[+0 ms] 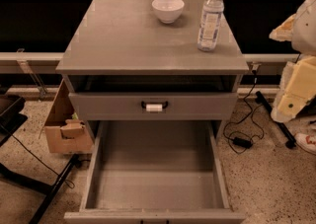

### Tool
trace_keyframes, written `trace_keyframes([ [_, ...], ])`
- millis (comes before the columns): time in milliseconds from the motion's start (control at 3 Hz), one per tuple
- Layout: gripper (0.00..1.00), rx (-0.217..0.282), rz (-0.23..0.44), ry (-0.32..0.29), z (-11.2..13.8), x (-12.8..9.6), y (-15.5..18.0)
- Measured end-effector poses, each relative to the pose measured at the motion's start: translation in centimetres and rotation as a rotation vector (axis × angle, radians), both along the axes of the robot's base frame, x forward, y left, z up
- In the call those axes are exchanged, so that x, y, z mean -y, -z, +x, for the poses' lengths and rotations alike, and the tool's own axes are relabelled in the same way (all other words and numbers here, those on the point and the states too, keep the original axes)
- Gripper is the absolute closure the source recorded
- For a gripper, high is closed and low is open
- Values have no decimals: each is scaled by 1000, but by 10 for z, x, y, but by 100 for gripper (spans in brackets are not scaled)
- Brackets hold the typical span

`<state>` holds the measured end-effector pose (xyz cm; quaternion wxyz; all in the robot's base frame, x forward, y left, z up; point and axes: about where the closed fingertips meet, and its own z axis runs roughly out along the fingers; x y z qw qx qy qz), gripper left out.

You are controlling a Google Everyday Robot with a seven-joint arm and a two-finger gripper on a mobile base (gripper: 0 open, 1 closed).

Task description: Close middle drawer

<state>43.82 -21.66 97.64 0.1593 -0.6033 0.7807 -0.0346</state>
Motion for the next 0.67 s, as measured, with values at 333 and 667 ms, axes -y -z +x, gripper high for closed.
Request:
trace_keyframes([
  [333,0,0,0,0,0,0,0],
  [667,0,30,-46,0,6,3,-14],
])
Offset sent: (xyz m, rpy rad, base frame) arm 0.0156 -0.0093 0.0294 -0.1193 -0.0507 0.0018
